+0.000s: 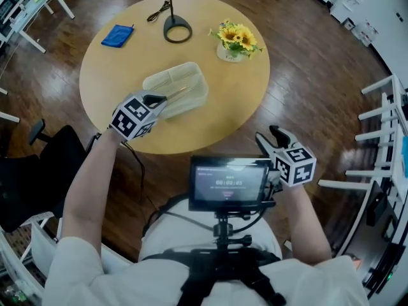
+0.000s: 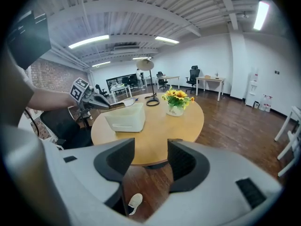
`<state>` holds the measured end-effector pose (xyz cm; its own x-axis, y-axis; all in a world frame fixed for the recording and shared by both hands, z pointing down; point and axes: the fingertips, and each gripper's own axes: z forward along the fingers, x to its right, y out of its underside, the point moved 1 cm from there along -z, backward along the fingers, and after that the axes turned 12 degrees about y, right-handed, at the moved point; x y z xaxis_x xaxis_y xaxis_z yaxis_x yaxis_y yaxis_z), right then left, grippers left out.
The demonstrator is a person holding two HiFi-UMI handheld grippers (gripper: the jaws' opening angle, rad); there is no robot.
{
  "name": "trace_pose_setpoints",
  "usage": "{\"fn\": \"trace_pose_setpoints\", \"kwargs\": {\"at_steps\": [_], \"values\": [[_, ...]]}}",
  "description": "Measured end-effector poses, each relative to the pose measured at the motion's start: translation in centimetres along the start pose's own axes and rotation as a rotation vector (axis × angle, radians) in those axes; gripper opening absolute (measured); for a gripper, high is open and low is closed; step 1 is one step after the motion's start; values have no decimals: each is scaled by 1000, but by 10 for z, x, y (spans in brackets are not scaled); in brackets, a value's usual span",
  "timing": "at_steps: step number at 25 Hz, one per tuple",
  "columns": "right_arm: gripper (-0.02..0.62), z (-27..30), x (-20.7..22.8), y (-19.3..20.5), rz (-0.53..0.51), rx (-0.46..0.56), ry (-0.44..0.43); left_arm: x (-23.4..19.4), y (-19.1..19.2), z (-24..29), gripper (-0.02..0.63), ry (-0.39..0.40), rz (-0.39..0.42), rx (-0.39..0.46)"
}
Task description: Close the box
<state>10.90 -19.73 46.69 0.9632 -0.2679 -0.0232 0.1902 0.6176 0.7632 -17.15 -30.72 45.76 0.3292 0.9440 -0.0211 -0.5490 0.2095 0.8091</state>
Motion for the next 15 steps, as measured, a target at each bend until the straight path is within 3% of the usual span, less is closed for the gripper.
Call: {"fn": "trace_pose_setpoints", "kwargs": {"at_steps": [9,15], "values": [[227,-7,9,13,41,-2,39,-1,20,25,2,124,34,-103],[227,-10,12,14,48,-4,48,-5,22,27,2,187,6,-96]]}}
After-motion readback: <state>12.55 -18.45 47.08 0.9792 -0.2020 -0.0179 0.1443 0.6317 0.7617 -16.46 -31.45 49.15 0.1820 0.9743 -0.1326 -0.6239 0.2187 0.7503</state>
